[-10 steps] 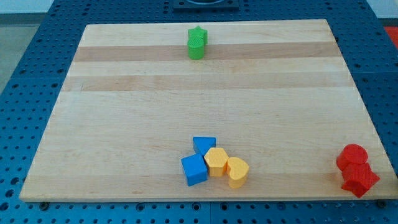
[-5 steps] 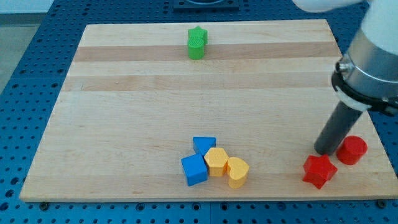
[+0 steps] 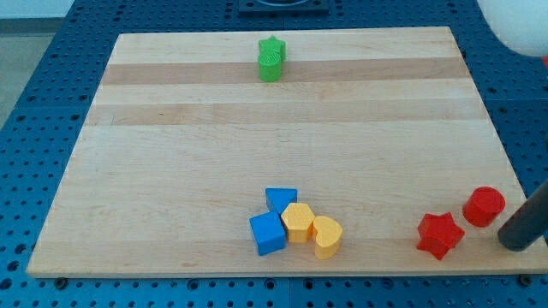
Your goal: Make a diagonal line out of red blocks and yellow heart
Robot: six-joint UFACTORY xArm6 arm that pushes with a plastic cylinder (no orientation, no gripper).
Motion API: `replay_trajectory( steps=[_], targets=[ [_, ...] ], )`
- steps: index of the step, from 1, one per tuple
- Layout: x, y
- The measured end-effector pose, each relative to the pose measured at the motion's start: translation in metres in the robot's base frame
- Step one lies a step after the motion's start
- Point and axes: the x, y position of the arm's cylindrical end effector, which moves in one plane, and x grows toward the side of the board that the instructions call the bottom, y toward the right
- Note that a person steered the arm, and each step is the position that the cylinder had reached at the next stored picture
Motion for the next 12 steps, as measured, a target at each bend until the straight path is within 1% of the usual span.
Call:
replay_trajectory(
  steps=[1,2,4,5,6,7,8,9,10,11,12],
  targets=[
    [-0.006,-0.012],
    [-0.057,-0.028],
    [-0.154,-0.100],
    [-0.153,-0.116],
    [-0.119,-0.135],
    [-0.044,-0.160],
    [0.021,-0.168],
    [0.021,-0.168],
    [0.020,-0.150],
    [0.020,-0.090],
    [0.020,-0.061]
  ],
)
